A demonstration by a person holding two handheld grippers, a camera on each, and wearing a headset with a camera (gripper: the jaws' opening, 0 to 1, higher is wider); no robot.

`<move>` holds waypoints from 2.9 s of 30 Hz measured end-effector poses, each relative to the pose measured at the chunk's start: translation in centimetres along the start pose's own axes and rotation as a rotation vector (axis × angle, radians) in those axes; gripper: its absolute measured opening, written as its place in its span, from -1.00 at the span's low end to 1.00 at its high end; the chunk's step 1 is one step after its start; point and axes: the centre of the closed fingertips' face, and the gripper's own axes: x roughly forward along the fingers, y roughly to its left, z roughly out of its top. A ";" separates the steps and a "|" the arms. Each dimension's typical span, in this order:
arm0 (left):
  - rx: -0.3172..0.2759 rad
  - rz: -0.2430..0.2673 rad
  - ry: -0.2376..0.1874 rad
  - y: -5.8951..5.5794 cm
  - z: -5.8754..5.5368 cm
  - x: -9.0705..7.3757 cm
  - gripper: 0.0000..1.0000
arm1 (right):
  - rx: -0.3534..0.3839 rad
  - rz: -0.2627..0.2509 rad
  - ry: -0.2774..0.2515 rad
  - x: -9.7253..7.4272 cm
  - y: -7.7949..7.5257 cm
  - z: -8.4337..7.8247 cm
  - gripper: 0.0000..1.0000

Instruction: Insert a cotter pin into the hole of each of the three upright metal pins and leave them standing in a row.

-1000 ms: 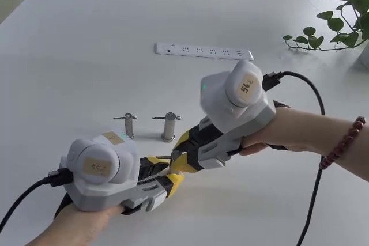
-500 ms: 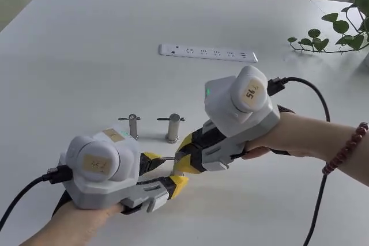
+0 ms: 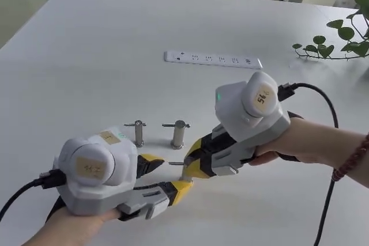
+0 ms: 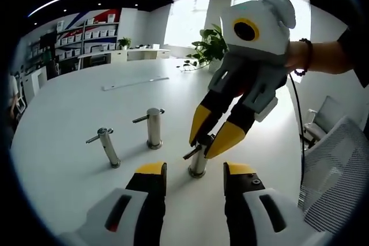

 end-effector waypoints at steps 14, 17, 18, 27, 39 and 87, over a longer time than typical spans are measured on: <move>-0.005 0.045 -0.064 0.3 1.6 -1.8 -0.04 | 0.017 -0.070 0.023 -1.4 -2.5 -1.1 -0.84; -0.018 0.057 -0.070 0.3 1.8 -2.3 -0.01 | 0.024 -0.078 0.024 -1.5 -3.0 -1.3 -0.84; -0.017 0.060 -0.073 0.3 1.9 -2.5 0.00 | 0.024 -0.082 0.028 -1.6 -3.2 -1.4 -0.84; -0.017 0.072 -0.083 0.5 2.4 -3.6 0.02 | 0.019 -0.100 0.049 -2.2 -4.7 -2.0 -0.84; -0.023 0.095 -0.103 0.7 2.8 -5.3 0.06 | 0.039 -0.129 0.060 -2.9 -6.0 -2.6 -0.84; -0.002 0.107 -0.060 1.1 1.8 -6.3 0.06 | 0.002 -0.022 0.027 -2.9 -8.3 -2.6 -0.82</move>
